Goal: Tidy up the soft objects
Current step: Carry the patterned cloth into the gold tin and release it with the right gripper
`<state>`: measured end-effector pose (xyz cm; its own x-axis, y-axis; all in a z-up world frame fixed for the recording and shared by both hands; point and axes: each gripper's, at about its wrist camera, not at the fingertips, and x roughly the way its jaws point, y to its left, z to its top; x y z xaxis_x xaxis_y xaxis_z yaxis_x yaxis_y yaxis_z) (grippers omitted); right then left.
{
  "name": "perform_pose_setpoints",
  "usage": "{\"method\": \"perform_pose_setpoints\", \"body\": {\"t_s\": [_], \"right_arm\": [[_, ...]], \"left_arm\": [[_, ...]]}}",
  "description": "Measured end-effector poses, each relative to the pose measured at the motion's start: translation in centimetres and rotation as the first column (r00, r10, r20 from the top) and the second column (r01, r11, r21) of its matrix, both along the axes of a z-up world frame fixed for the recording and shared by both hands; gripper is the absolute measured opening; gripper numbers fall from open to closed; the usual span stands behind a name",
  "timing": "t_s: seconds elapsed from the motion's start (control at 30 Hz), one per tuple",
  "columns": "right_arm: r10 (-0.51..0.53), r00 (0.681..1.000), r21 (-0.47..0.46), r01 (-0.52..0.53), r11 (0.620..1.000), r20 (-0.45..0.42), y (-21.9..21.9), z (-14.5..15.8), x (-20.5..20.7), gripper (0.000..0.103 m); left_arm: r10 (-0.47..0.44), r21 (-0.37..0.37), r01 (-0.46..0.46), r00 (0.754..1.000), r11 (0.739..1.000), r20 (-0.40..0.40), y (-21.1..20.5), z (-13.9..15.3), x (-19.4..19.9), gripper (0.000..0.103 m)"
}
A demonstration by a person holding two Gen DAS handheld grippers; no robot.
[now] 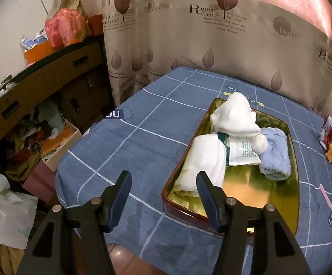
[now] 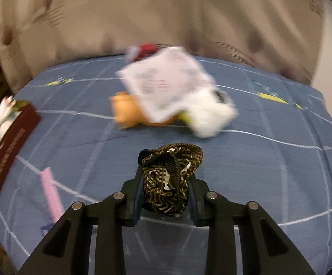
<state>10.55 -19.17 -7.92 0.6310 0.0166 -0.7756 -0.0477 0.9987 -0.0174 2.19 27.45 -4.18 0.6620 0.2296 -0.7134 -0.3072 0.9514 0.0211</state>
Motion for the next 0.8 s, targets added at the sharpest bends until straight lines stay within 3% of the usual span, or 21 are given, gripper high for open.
{"method": "perform_pose_setpoints", "body": {"t_s": [0.13,0.27,0.57,0.8], "right_arm": [[0.086,0.996,0.018,-0.086,0.996,-0.012,3.6,-0.2,0.1,0.029],[0.172,0.985,0.039,-0.171,0.984,-0.017,7.3,0.1,0.3,0.029],[0.367,0.93,0.075,-0.369,0.927,0.034,17.1,2.5,1.4,0.029],[0.431,0.9,0.08,-0.436,0.897,0.072,23.5,4.0,3.5,0.029]], "left_arm": [[0.004,-0.018,-0.004,1.0,1.0,0.0,0.1,0.0,0.0,0.06],[0.006,0.012,-0.006,1.0,1.0,0.013,-0.3,0.2,-0.1,0.06],[-0.015,0.012,0.015,1.0,1.0,0.02,-0.9,0.4,-0.3,0.06],[-0.004,-0.011,0.004,1.0,1.0,0.025,-0.4,0.6,-0.3,0.06]]}}
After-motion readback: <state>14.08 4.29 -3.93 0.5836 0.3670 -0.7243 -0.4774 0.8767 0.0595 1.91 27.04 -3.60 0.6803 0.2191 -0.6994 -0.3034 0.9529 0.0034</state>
